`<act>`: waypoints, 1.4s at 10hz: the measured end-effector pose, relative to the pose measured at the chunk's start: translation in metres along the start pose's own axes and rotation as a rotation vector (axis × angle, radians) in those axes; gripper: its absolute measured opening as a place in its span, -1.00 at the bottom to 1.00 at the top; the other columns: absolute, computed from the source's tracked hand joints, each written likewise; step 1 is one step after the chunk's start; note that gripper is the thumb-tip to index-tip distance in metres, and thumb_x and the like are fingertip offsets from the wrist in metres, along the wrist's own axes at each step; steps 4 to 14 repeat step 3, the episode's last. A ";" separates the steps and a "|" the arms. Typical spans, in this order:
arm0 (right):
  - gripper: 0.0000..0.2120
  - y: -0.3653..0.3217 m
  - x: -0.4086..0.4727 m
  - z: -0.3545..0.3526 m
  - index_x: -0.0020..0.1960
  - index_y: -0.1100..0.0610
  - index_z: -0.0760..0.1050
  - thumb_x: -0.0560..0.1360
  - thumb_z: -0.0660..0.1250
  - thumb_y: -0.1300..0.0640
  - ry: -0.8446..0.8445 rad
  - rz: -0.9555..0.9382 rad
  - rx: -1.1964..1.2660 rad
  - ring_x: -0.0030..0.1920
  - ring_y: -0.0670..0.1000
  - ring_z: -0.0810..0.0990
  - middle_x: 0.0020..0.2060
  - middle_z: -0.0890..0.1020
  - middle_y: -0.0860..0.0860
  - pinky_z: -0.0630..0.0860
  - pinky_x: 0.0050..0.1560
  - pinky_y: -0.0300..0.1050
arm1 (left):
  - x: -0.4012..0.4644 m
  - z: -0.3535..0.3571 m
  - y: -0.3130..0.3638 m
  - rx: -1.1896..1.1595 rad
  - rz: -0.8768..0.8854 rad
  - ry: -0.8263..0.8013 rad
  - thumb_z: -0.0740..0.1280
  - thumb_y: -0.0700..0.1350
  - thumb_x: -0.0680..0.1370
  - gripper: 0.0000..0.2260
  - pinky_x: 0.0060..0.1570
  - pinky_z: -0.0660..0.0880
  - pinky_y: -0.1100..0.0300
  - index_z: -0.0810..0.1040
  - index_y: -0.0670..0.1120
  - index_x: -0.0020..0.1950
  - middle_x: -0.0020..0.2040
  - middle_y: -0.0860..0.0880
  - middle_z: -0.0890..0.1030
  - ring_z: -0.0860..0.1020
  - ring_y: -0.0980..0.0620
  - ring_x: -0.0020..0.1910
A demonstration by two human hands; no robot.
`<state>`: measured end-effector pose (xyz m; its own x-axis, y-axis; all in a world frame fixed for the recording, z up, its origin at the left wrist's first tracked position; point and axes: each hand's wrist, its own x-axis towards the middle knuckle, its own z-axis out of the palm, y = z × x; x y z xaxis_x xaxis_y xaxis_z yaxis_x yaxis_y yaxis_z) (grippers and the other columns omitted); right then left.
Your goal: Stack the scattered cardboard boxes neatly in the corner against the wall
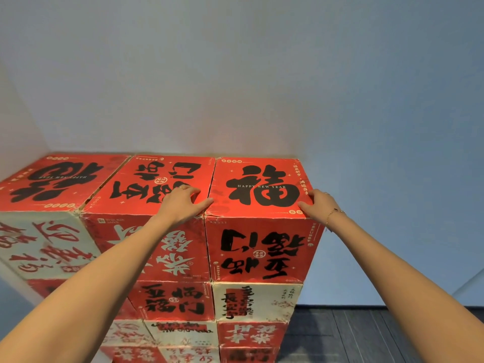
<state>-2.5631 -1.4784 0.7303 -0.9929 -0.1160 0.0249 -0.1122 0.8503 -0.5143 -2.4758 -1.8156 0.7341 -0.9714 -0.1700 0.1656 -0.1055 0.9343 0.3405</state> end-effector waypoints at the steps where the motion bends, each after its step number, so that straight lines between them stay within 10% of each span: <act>1: -0.55 0.002 -0.009 0.002 0.30 0.19 0.39 0.51 0.25 -0.03 0.016 0.002 0.024 0.04 0.13 0.57 0.12 0.55 0.14 0.55 -0.03 -0.07 | -0.001 -0.002 0.001 -0.001 -0.001 -0.019 0.12 0.44 0.39 -0.26 0.22 0.43 -0.03 0.49 -0.07 0.32 0.32 -0.09 0.48 0.45 -0.08 0.28; 14: -0.61 0.005 -0.032 0.001 0.22 0.21 0.46 0.50 0.28 -0.01 0.055 -0.058 0.045 0.16 0.15 0.52 0.14 0.53 0.16 0.51 0.16 0.04 | -0.018 -0.009 -0.001 -0.007 -0.015 -0.010 0.17 0.40 0.43 -0.29 0.25 0.41 -0.07 0.42 -0.06 0.38 0.35 -0.13 0.46 0.45 -0.11 0.28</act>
